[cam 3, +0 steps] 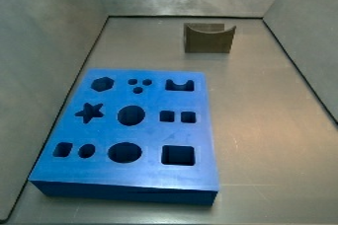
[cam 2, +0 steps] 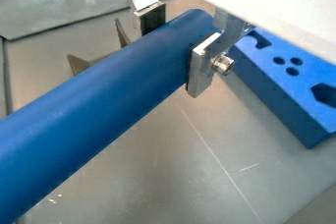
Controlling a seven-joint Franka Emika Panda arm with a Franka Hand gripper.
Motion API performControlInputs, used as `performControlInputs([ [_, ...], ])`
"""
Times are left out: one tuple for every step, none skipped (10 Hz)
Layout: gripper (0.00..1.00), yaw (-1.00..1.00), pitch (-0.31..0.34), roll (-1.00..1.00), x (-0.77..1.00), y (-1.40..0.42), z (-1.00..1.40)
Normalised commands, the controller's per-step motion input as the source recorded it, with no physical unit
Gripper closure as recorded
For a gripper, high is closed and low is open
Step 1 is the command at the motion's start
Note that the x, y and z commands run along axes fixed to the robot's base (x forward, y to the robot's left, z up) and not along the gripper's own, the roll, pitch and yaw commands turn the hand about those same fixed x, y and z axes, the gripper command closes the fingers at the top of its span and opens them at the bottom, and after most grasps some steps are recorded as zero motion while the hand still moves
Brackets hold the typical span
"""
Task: Pick up the round object. Move up. Place the round object on the fixture. Regrasp the round object. Move to above the board. Insert the round object.
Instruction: Place the round object on the fixture.
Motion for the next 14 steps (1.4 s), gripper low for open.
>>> performControlInputs([
  [1.0,-1.0,0.062,-0.19,1.0,0.17,-0.36],
  [1.0,-0.99,0.064,-0.19,1.0,0.17,-0.38],
  [1.0,-0.68,0.04,-0.18,1.0,0.16,-0.36],
  [1.0,-0.46,0.021,-0.17,1.0,0.14,-0.32],
  [1.0,-0.26,0.01,-0.15,1.0,0.14,-0.29],
  [1.0,-0.17,0.001,-0.15,1.0,0.13,-0.28],
  [1.0,-0.11,-0.009,-0.14,1.0,0.13,-0.26],
  [1.0,-0.09,-0.011,-0.13,1.0,0.12,-0.25],
  [1.0,-0.07,-0.016,-0.12,1.0,0.12,-0.23],
  [1.0,-0.06,-0.017,-0.12,1.0,0.11,-0.22],
  [1.0,-0.06,-0.014,-0.11,1.0,0.11,-0.2],
  [1.0,-0.06,-0.01,-0.11,1.0,0.11,-0.19],
  [1.0,-0.06,-0.002,-0.11,1.0,0.1,-0.17],
  [1.0,-0.06,0.01,-0.1,1.0,0.1,-0.16],
])
